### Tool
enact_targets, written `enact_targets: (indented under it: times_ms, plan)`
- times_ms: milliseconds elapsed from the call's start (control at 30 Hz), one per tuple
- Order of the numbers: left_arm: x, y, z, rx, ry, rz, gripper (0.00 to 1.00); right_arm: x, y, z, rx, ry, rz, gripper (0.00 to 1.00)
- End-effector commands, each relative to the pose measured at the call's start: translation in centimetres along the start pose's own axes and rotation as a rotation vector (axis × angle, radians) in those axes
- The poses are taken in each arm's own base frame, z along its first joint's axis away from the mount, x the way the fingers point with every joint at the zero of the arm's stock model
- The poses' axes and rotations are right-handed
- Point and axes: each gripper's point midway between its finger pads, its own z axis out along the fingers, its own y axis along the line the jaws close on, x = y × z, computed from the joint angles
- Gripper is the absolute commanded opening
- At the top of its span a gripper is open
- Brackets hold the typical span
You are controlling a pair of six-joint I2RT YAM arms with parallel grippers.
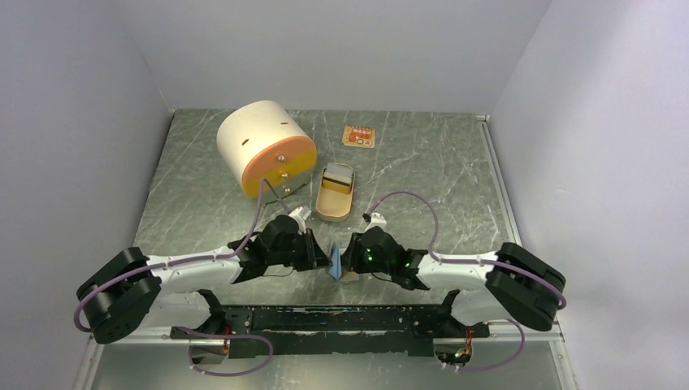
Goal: Put the credit cards into the card holder
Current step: Turn over the card slot in the card holder.
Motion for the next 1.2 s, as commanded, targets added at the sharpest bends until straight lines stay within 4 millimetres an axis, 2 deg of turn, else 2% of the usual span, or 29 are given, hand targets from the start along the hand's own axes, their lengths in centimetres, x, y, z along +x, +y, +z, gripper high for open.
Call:
enact_targets:
  times_ms: [0,333,467,633,833,1000,1167]
  plan:
    - [0.4,3.1,0.4,-0.134,0.008,0.001,0.13,-1.1,-1.5,-1.4,0.091,-0.036,-0.025,0.33]
    - [0.6,3.3,0.4,-0.128,0.007,-0.005,0.12,-3.7,-1.2,-4.1,0.096,-0.140,-0.015,0.37]
    - [0.7,3.2,0.6,-0.124,0.019,-0.001,0.12,-2.9,-1.7,-3.4,0.107,-0.119,-0.018,0.38]
    - [0.5,2.8,0.6,-0.111,0.014,0.005,0.13,-1.7,-2.4,-2.2,0.121,-0.080,-0.035,0.22]
    - [0.1,1.9,0.7,-0.087,0.009,0.016,0.16,-0.5,-3.9,-0.8,0.164,-0.051,-0.057,0.13]
    - [0.0,1.5,1.2,-0.076,0.021,0.025,0.17,0.7,-3.8,0.1,0.140,-0.010,-0.054,0.11]
    - [0.1,1.0,1.5,-0.044,0.028,0.032,0.19,0.7,-3.8,0.2,0.143,-0.009,-0.057,0.10]
